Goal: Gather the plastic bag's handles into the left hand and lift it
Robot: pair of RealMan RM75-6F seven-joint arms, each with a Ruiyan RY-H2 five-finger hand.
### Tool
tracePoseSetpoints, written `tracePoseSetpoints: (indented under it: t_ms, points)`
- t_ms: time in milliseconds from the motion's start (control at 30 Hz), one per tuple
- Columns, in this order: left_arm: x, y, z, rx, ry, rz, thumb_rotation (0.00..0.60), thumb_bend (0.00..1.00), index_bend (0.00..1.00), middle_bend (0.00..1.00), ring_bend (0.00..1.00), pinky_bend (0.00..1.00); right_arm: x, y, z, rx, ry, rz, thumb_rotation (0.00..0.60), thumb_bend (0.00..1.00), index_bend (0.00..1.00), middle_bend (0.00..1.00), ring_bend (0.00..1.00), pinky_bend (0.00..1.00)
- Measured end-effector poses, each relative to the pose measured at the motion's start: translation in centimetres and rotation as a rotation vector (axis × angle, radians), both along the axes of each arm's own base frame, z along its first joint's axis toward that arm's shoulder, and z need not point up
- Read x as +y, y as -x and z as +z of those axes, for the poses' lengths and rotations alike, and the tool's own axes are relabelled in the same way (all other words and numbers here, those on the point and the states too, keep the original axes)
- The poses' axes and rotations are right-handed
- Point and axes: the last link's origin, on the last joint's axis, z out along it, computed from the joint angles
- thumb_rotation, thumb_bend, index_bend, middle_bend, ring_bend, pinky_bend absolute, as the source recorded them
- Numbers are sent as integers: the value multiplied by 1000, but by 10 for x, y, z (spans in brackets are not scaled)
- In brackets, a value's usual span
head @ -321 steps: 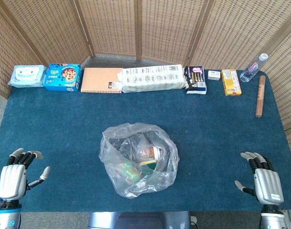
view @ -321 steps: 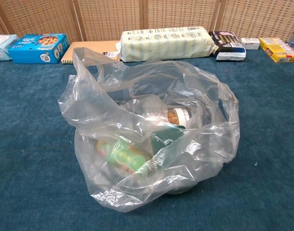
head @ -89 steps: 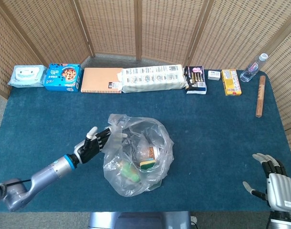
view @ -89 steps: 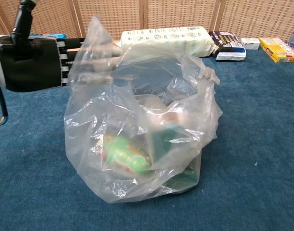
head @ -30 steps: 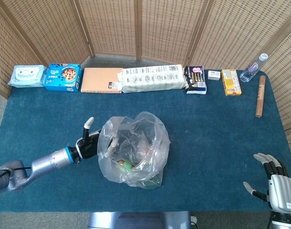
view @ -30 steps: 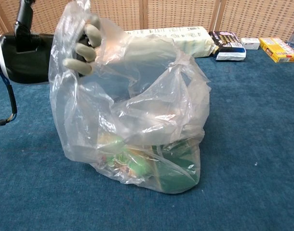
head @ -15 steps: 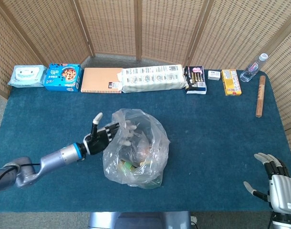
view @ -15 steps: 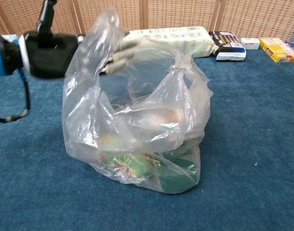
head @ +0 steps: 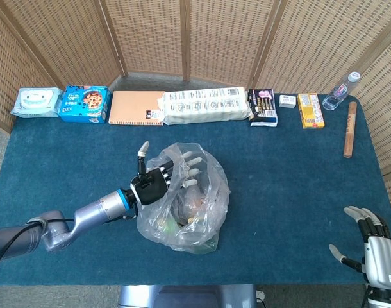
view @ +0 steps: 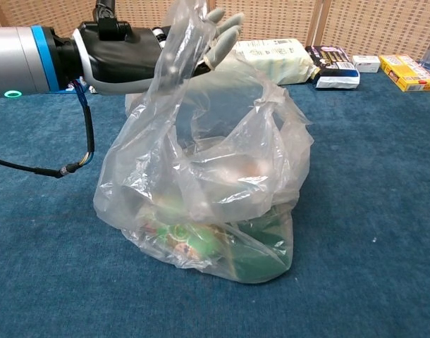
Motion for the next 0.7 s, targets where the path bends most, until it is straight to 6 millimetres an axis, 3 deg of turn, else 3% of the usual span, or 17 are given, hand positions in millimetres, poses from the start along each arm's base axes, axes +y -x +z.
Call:
tracePoseSetpoints:
  t_ms: [133, 467, 567, 700]
  points:
    - [2, 1, -1, 48, 35, 80, 0, 86, 1, 109, 139, 320, 0, -1, -1, -4, 1, 9, 600, 173, 202, 227, 166, 110]
    - [14, -6, 10, 58, -38, 203, 0, 133, 0, 96, 124, 296, 0, -1, -1, -7, 6, 19, 600, 173, 202, 231, 166, 110]
    - [15, -12, 14, 10, -77, 196, 0, 168, 103, 225, 269, 337, 0, -1, 0, -8, 7, 21, 600, 173, 202, 231, 166, 110]
    - [9, -15, 15, -34, -99, 153, 0, 204, 346, 478, 506, 580, 1, 0, 0, -9, 10, 20, 600, 173, 202, 232, 166, 110]
